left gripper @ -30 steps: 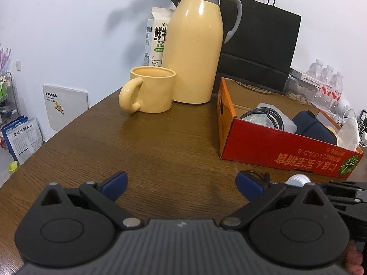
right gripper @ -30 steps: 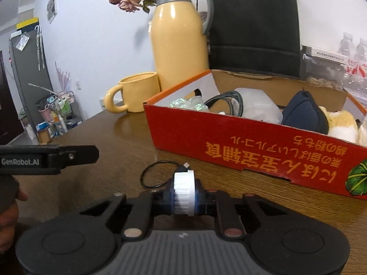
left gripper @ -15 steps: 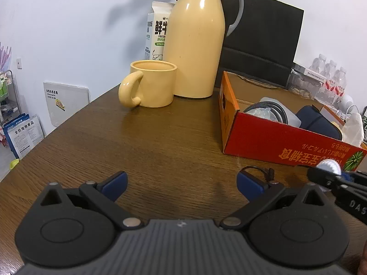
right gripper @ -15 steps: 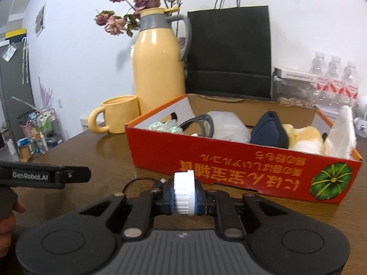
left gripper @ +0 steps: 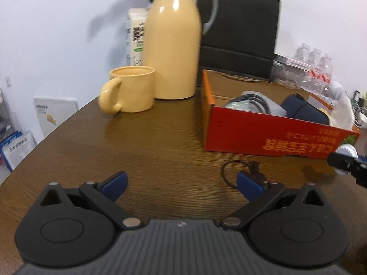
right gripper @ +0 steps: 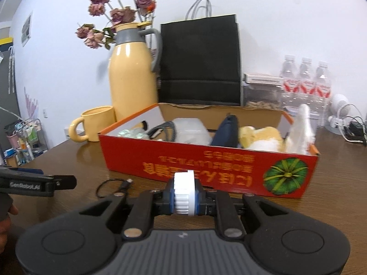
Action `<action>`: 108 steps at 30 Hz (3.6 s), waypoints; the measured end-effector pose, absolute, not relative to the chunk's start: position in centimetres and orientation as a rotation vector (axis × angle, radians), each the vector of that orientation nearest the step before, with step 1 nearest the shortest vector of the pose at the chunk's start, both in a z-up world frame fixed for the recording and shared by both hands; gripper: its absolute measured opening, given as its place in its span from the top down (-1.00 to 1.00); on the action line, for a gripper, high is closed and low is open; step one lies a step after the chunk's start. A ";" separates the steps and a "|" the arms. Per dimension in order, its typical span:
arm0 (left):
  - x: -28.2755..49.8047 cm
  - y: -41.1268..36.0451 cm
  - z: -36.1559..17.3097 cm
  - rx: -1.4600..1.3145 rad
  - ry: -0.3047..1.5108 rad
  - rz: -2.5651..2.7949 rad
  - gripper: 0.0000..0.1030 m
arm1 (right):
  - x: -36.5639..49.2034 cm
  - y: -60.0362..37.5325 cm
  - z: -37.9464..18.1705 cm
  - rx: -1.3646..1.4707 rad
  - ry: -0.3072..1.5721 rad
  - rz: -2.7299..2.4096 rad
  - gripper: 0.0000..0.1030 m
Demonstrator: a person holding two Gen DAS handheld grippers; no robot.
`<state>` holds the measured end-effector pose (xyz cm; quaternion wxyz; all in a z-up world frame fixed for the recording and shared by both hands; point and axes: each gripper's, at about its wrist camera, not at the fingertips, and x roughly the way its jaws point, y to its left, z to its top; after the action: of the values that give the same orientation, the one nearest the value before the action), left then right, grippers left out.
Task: Organize objects
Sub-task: 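Grasp the black USB cable with the left gripper while the right holds the ridged cap, then carry the cable and ridged cap into the box and open both grippers, then withdraw both grippers up from the box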
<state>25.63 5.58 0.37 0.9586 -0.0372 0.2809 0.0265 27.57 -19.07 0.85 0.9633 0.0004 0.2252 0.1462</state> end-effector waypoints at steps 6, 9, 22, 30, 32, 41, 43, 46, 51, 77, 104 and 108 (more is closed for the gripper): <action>26.0 3.4 0.2 -0.045 0.574 0.009 -1.00 | 27.4 -21.9 0.7 0.001 0.449 0.234 0.72; 26.1 2.2 0.1 -0.020 0.566 -0.018 -1.00 | 27.4 -23.2 0.6 0.003 0.451 0.207 0.72; 29.3 -1.5 -0.1 -0.037 0.619 -0.128 -0.17 | 27.3 -24.3 0.6 0.004 0.445 0.182 0.72; 31.1 -2.2 -0.8 -0.056 0.672 -0.124 0.75 | 27.4 -24.1 0.4 -0.006 0.460 0.188 0.72; 30.9 -2.1 -0.7 -0.057 0.665 -0.116 0.75 | 27.4 -24.0 0.4 -0.010 0.461 0.187 0.72; 27.6 -2.7 2.5 -0.052 0.491 -0.131 0.76 | 26.7 -23.5 1.2 -0.018 0.404 0.193 0.72; 27.1 -3.0 3.8 -0.051 0.449 -0.145 0.76 | 26.8 -23.2 1.9 -0.028 0.383 0.188 0.72; 27.5 -3.5 5.8 -0.056 0.401 -0.164 0.76 | 27.6 -22.8 3.2 -0.030 0.345 0.198 0.72; 30.4 -4.5 8.4 -0.072 0.315 -0.152 0.76 | 30.3 -22.0 5.7 -0.035 0.270 0.190 0.72; 42.4 -3.5 6.5 -0.068 0.329 -0.001 -1.00 | 45.5 -22.5 4.6 -0.020 0.425 0.107 -0.99; 29.3 -0.2 10.2 -0.054 0.378 0.016 -1.00 | 31.2 -21.7 9.6 -0.034 0.362 0.128 -1.00; 26.5 -0.1 9.7 -0.038 0.410 0.007 -1.00 | 28.2 -21.8 9.6 -0.026 0.389 0.128 -1.00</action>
<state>26.54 -0.08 9.70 0.9789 -0.0190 0.2034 0.0036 28.23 -21.84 9.56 0.9791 -0.0127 0.1929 0.0637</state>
